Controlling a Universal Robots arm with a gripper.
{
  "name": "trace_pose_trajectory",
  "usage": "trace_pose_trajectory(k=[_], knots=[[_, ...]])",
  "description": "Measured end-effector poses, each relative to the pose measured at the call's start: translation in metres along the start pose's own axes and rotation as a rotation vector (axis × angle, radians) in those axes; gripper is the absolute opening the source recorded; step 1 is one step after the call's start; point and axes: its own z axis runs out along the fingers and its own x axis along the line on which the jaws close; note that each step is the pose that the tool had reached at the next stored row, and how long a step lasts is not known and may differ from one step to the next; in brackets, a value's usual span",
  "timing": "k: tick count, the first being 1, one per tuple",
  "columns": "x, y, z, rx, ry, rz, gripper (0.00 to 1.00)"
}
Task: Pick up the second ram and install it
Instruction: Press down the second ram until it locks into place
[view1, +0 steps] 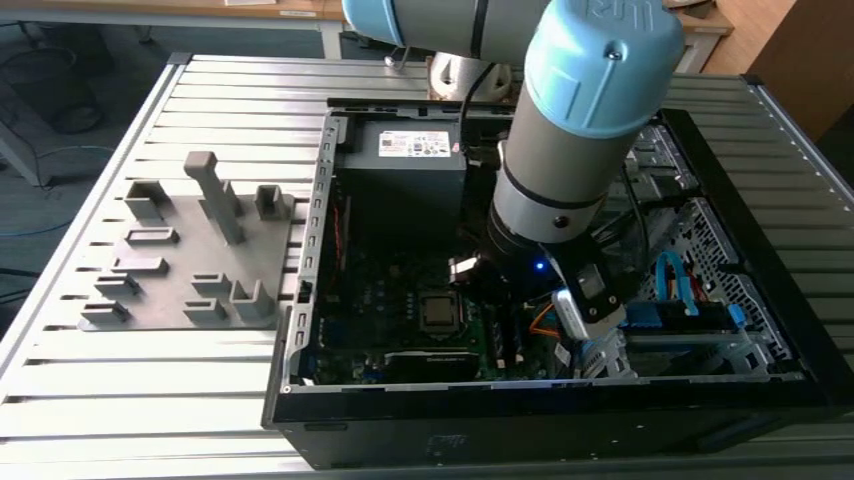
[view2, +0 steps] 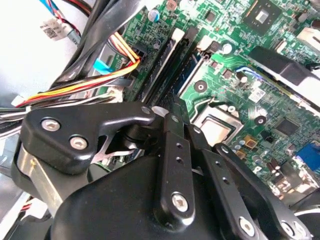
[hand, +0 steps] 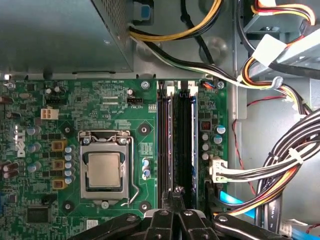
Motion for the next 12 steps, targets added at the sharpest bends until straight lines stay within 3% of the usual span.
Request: trace_pose_trajectory(k=[8, 10, 12], knots=[[-0.0001, -0.001, 0.0019, -0.0001, 0.0, 0.0, 0.1], [-0.0002, -0.0008, -0.0004, -0.0023, -0.0008, 0.0, 0.1], [-0.0001, -0.0008, -0.0078, -0.0008, -0.0003, 0.0, 0.1]])
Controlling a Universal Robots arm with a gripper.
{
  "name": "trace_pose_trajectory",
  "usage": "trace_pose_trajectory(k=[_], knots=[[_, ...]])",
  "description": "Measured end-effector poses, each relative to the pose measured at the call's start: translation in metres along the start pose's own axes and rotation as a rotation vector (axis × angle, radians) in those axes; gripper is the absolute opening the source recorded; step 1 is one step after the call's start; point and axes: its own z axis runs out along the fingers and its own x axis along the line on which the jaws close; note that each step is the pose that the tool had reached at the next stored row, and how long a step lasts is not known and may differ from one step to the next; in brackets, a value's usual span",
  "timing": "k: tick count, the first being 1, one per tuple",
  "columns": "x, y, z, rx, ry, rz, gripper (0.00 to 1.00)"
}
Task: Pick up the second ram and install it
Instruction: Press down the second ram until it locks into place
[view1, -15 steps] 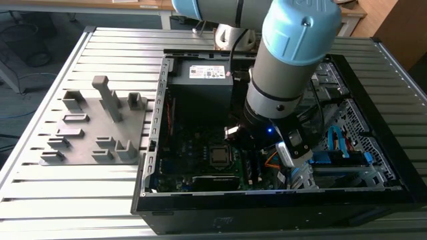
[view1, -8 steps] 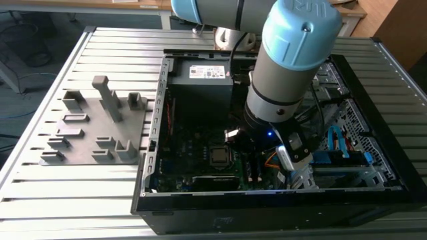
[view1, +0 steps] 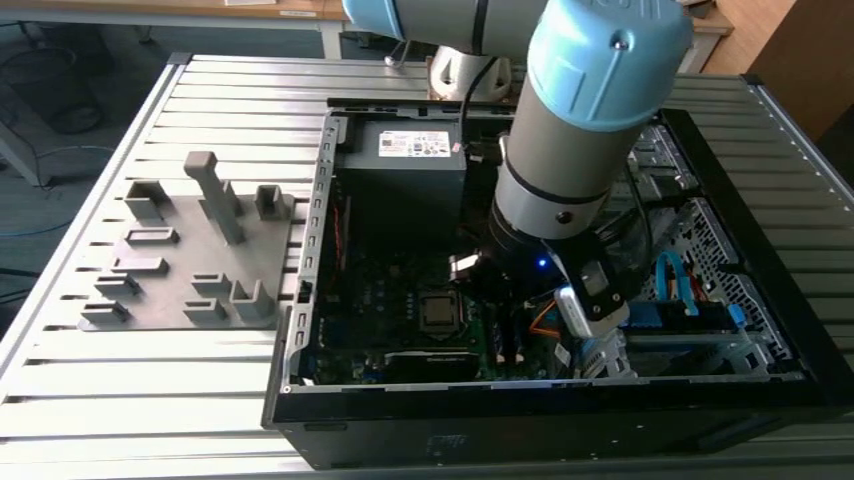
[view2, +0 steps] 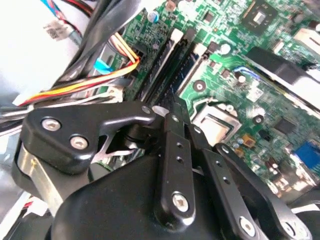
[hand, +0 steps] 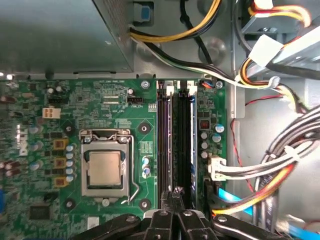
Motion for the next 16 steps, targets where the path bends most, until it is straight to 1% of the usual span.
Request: trace_pose_trajectory(k=[2, 5, 8, 13, 16], knots=[[0.0, 0.0001, -0.0062, 0.0003, 0.0, 0.0, 0.1], [0.0001, 0.0019, -0.0116, 0.0, 0.0, 0.0, 0.1], [0.0003, 0.0078, -0.0156, 0.0003, -0.0003, 0.0, 0.1], [0.0006, 0.0209, -0.0197, 0.0004, -0.0009, 0.0, 0.1], [0.0006, 0.0243, -0.0247, 0.0003, -0.0012, 0.0, 0.1]])
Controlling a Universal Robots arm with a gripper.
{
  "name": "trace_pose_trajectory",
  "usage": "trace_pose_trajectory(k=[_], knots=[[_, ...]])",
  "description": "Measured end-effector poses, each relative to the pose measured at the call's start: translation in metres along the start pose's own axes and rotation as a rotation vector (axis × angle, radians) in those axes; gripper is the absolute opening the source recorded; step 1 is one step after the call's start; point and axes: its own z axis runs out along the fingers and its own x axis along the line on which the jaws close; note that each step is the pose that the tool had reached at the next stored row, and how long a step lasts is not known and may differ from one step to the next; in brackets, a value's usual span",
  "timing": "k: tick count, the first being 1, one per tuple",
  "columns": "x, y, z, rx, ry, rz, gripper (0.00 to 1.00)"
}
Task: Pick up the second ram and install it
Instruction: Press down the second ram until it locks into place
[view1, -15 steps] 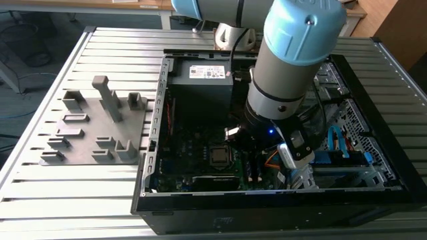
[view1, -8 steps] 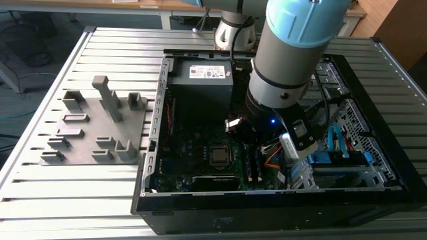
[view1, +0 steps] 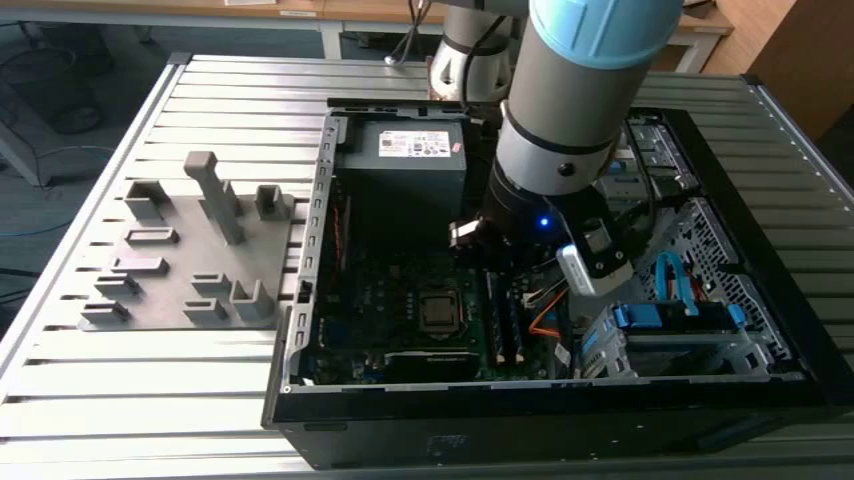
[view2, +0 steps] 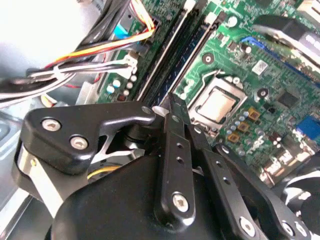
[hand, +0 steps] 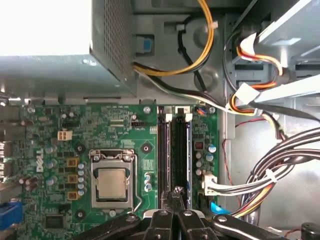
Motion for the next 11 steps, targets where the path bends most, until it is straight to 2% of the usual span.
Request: trace_pose_trajectory(k=[1, 11], knots=[[0.0001, 0.0006, -0.0054, 0.0001, -0.0001, 0.0, 0.1], [0.0001, 0.0007, -0.0112, -0.0001, -0.0001, 0.0, 0.1]])
